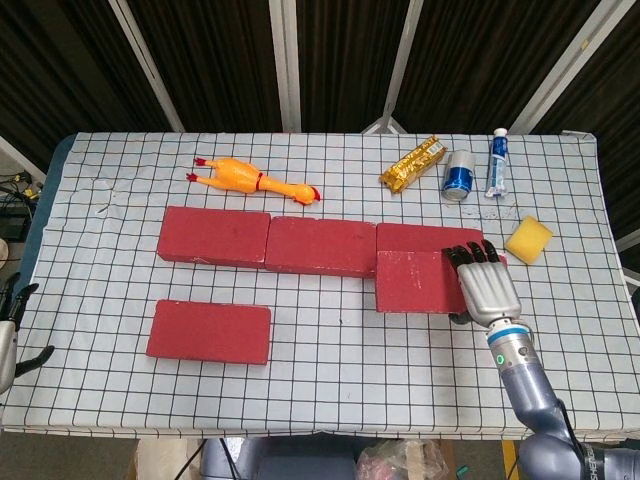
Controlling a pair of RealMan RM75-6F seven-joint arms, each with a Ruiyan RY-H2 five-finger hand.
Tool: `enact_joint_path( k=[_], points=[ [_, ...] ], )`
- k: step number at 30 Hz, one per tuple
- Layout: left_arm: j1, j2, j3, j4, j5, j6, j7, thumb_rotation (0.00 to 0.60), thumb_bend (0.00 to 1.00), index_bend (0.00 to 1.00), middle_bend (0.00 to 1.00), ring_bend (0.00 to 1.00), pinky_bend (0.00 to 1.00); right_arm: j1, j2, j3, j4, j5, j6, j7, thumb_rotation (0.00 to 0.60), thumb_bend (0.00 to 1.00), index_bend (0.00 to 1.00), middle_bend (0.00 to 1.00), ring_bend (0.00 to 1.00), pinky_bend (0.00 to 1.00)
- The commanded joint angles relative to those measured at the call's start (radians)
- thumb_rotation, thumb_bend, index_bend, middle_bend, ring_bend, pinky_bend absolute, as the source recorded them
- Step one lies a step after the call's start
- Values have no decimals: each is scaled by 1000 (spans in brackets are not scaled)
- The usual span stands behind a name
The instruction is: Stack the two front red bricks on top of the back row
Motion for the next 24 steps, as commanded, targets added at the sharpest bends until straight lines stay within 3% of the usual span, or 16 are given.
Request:
enact_joint_path(
  k=[1,5,8,14,24],
  points=[
    [1,0,-2,0,-3,3,2,600,0,179,26,0,122,154,31,74,40,221,-119,-63,600,162,270,222,96,0],
    [6,0,-11,0,-14,15,-2,600,0,178,26,0,122,299,-2,98,134,439,-202,-114,600,162,269,222,96,0],
    [9,2,-15,-3,-22,19,-6,600,0,178,26,0,122,368,-39,101,200,523,-223,-123,600,162,270,221,96,0],
    [11,3,-19,-2,-24,27,-4,600,0,178,26,0,122,477,-140,80,336,615,-240,-150,600,162,269,221,96,0],
    [8,-7,-25,4,-35,25,11,600,0,178,26,0,122,544,-216,36,475,702,-288,-143,600,161,269,221,96,0]
  ],
)
